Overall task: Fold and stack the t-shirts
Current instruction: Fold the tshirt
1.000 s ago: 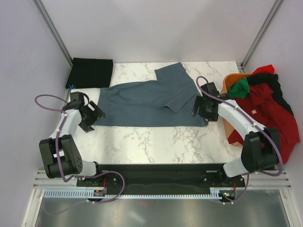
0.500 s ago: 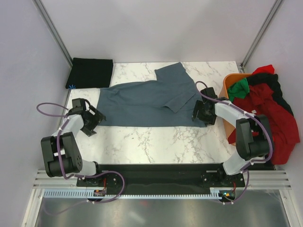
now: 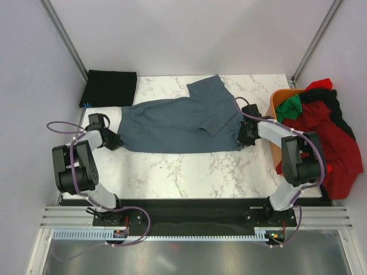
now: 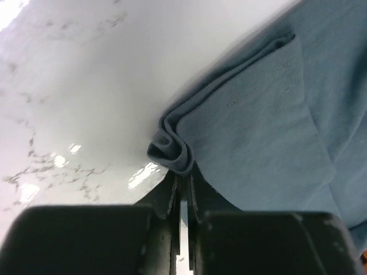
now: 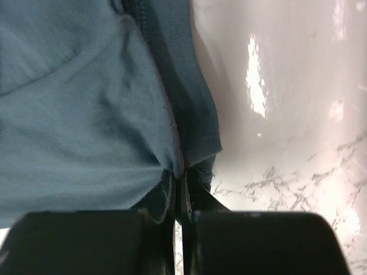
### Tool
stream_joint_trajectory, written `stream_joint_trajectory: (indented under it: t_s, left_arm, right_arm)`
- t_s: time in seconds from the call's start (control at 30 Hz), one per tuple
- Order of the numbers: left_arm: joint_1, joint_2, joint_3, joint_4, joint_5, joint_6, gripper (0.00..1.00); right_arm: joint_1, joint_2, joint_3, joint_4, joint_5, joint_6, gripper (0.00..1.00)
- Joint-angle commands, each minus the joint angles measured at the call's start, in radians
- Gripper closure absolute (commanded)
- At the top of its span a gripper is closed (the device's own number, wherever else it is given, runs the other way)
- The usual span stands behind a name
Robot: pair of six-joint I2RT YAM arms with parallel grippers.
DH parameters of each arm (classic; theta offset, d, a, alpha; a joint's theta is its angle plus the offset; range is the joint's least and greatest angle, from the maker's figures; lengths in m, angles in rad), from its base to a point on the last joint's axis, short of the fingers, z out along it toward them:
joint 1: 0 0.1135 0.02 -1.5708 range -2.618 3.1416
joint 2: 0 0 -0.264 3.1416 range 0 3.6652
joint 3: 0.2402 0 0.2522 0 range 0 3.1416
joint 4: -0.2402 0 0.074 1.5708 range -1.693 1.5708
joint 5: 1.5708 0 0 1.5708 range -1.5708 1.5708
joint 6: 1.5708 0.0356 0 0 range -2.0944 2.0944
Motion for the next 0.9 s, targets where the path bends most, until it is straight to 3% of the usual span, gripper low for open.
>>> stream_joint_trajectory:
  t_s: [0.0,0.07,0.2,0.33,0.47,0.67,0.87]
  left_arm:
    - [0.002,0.053,0.106,-0.003,0.059,-0.011,0.98]
    - [0.002,0.045,0.163,-0.043,0.094,-0.017,0.98]
    - [0.012,-0.045,0.357,-0.193,0.099,0.000,0.98]
    - [0.078,-0.183,0.382,-0.278,0.154,-0.013,0.98]
    - [0.115,-0.330,0.247,-0.316,0.188,0.000,0.98]
    - [0.138,-0.476,-0.023,-0.319,0.185,0.003,0.98]
    - [0.197,-0.610,-0.157,-0.393,0.130,-0.014,0.98]
  right_arm:
    - [-0.013,0.069,0.100,-0.003,0.003,-0.013,1.00]
    - [-0.022,0.094,0.197,-0.077,-0.003,-0.028,1.00]
    - [-0.028,0.079,0.555,-0.244,0.046,-0.050,1.00]
    - [-0.027,-0.004,0.656,-0.376,0.092,-0.025,1.00]
    - [-0.028,-0.167,0.445,-0.357,0.083,0.001,1.00]
    - [-0.028,-0.357,-0.018,-0.248,-0.006,0.049,1.00]
    - [-0.027,-0.475,-0.210,-0.252,-0.045,0.116,0.98]
